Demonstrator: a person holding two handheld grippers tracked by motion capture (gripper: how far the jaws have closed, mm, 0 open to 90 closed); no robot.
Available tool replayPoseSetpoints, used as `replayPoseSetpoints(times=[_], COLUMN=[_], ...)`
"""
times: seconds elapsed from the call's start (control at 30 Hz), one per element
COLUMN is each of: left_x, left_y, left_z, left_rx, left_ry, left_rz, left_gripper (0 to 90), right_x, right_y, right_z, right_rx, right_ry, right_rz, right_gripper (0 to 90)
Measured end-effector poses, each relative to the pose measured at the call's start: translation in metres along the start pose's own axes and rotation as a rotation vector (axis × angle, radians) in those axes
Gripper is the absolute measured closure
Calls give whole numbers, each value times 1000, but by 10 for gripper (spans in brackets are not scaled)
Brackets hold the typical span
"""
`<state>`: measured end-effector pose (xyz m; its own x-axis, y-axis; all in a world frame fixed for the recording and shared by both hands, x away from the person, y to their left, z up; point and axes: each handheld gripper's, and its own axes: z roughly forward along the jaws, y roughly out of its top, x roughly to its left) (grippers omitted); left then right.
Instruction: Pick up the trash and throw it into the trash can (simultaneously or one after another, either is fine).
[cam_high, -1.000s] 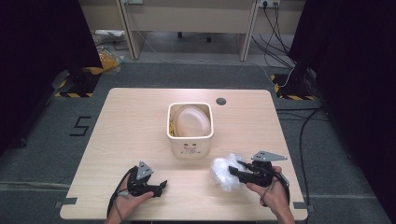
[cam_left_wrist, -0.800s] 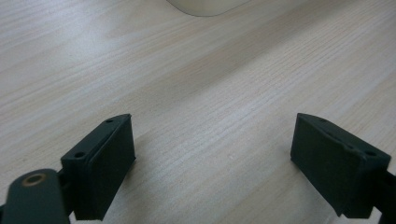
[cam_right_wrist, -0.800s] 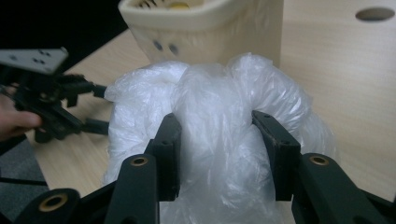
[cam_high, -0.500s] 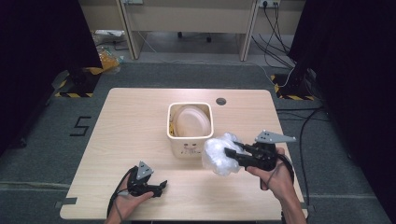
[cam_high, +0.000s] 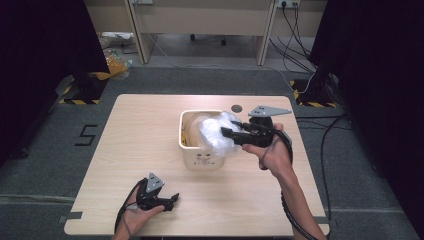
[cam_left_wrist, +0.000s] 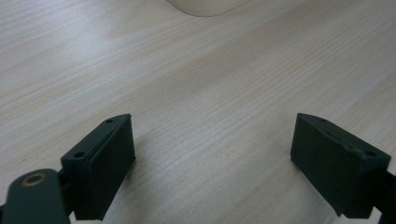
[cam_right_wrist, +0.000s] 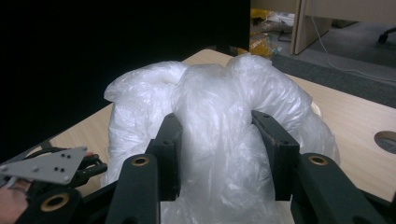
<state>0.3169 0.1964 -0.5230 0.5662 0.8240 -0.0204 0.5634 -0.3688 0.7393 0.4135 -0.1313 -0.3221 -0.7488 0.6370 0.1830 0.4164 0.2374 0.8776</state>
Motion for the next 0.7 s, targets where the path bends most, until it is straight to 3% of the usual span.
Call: replayPoseSetpoints(times=[0.23,0.4,0.7], left_x=[0,0,0], left_y=[0,0,0], left_z=[0,0,0], left_rx=[3,4,2], left_ry=[1,0,0], left_rz=[2,1,-1], left_gripper=[126,127,126], right_x=[-5,-10,-10], right_y=[14,20,17], right_z=[32,62,89], right_rx=[29,67,137], right_ry=[14,-17,-74], right_rz=[20,24,-21], right_gripper=[582,581,581])
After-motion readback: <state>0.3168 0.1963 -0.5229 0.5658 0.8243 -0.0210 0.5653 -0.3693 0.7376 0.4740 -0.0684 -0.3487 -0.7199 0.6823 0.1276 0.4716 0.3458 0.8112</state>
